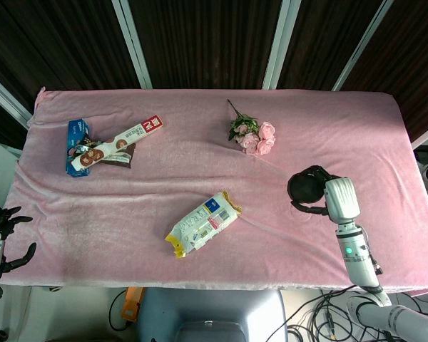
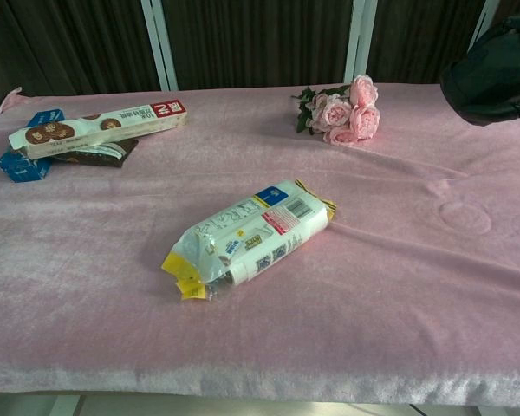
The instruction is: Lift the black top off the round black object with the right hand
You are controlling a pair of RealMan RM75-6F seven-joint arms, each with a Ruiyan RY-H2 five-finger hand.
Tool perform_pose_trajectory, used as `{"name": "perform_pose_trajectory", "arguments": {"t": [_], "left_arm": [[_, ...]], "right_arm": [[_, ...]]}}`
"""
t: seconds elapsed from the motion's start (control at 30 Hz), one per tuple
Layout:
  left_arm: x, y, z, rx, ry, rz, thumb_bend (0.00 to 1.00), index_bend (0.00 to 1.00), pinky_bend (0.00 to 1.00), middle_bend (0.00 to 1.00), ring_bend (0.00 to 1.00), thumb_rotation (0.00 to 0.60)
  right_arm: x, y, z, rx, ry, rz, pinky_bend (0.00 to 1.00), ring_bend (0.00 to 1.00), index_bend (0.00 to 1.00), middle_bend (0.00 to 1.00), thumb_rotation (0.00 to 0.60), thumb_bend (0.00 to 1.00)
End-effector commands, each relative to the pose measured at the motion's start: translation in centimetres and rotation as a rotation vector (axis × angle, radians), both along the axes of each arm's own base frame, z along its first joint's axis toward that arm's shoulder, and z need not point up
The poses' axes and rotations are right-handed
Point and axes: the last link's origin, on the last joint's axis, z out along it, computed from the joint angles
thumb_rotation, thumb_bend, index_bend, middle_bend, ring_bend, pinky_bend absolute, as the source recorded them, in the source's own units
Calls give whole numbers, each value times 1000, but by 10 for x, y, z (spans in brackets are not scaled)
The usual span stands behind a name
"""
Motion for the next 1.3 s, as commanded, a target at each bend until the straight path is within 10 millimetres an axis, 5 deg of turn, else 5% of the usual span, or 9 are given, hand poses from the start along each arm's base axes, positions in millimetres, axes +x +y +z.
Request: {"name": "perform_pose_trajectory", "arguments": {"t": [0.03,0.5,0.93,1.1,1.3], "left_arm": [[0,0,0,-1,1,0,346,311,343,117,50,600],[0,0,-1,-5,2,5,347,312,344,118,50,600],[0,0,0,-5,-2,4,347,312,344,118,51,600],[0,0,0,-6,-2,5,347,312,344,118,51,600],[-1,0,0,-4,-4,5,348,312,344,118,51,600]], "right_arm": [[6,8,-2,75,-226,182,834,710,756,599,600,177],[-34,-3,-36,243,461,-108,851,710,755,599,600,178],[-46,-10,-54,273,644,-175,820,642,681,595,600,178],[-49,-10,-56,273,650,-176,702,496,545,490,600,178],[-51,-9,-53,285,645,-171,582,258,266,290,600,178]]}}
